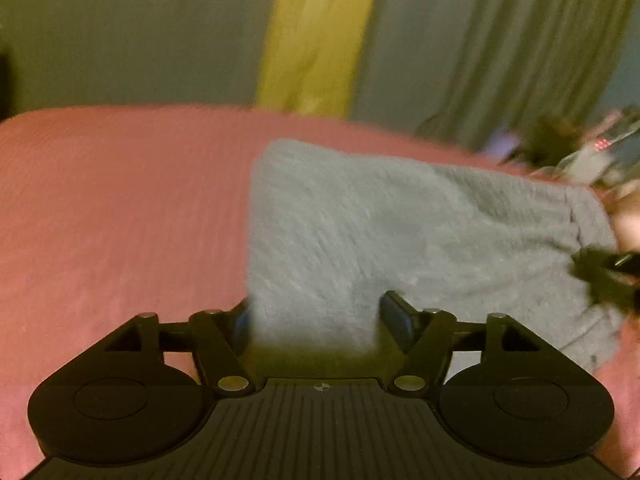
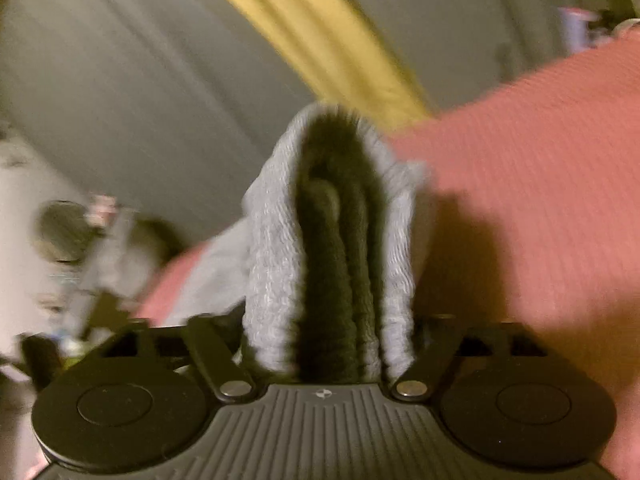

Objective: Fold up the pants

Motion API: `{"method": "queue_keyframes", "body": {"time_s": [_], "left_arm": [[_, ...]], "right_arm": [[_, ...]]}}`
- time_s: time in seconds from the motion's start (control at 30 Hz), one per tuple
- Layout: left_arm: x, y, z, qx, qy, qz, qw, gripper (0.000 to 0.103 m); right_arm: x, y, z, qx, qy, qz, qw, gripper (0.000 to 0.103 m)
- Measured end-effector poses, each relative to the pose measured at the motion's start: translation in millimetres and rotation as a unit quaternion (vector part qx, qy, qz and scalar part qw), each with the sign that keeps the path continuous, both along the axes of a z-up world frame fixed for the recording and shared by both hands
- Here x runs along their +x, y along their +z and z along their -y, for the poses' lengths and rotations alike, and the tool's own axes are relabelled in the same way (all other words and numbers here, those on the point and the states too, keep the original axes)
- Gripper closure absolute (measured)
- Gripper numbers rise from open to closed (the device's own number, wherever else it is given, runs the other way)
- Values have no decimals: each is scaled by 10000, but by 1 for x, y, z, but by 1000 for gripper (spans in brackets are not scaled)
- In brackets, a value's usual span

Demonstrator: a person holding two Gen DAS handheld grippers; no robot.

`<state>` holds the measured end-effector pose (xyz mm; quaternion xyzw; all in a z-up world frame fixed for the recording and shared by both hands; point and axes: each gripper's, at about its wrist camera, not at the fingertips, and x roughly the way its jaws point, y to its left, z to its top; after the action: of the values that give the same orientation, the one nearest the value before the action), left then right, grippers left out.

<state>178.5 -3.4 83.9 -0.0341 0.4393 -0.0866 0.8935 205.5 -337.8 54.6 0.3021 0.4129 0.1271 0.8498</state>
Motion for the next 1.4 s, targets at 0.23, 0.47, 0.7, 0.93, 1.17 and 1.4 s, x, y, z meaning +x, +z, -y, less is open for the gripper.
{"method": "queue_keyframes", "body": {"time_s": [0.23,0.47,0.7,0.93,1.17,1.4], "left_arm": [[-55,-11,-18,106,284,443,9986,8],[-60,-36,-28,2,731,164,9972,3],[-88,-28,-18,-83,841,232,9961,3],[-98,-42,34,363,168,98,9992,3],[-102,-54,60,1058,-87,8,9944,3],[-117,-35,43,705,160,163,9972,2]], "right_arm": [[-40,2,-12,-1057,-70,261,9940,4],[-39,-51,-43,-2061,261,-739,9754,4],[-97,-26,-51,-1987,64,-58,9800,4],[-164,-45,-72,-2208,453,27,9743,4],[-175,-36,-79,-2387,-188,146,9708,4],[-167,-23,-77,-2383,-249,140,9708,4]]}}
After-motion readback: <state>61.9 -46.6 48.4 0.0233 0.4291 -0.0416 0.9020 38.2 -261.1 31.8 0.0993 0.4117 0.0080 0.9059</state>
